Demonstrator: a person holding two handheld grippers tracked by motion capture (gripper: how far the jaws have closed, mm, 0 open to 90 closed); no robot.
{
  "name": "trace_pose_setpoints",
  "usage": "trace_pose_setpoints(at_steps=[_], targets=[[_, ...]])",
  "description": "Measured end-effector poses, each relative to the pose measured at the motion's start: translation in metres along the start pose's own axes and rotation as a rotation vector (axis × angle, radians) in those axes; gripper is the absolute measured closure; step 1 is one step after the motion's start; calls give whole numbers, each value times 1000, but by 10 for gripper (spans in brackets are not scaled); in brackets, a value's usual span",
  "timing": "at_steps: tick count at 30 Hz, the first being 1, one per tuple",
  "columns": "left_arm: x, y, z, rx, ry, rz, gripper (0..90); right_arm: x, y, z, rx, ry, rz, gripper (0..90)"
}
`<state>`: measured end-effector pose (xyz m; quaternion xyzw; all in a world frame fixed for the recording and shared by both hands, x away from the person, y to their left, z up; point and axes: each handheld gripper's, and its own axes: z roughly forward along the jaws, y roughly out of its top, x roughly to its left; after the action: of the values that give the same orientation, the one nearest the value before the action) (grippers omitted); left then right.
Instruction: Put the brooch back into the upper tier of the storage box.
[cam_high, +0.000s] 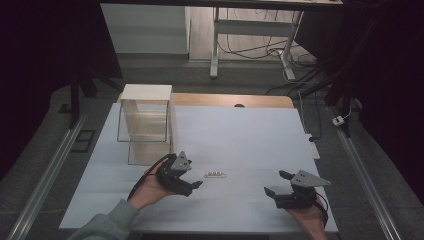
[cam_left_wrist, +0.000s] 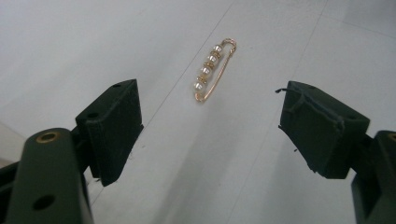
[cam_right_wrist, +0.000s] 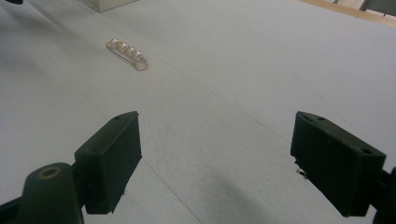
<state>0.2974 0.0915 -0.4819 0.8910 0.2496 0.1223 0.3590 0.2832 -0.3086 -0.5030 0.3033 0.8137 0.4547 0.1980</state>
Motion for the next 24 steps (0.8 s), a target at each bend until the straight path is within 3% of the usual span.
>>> trace_pose_setpoints(at_steps=[16, 24], targets=[[-1, 31, 35, 50, -55, 39, 206, 0, -1, 0, 10, -3, 0, 158], [2, 43, 57, 84, -75, 28, 206, -1, -2, 1, 16, 1, 2, 158]])
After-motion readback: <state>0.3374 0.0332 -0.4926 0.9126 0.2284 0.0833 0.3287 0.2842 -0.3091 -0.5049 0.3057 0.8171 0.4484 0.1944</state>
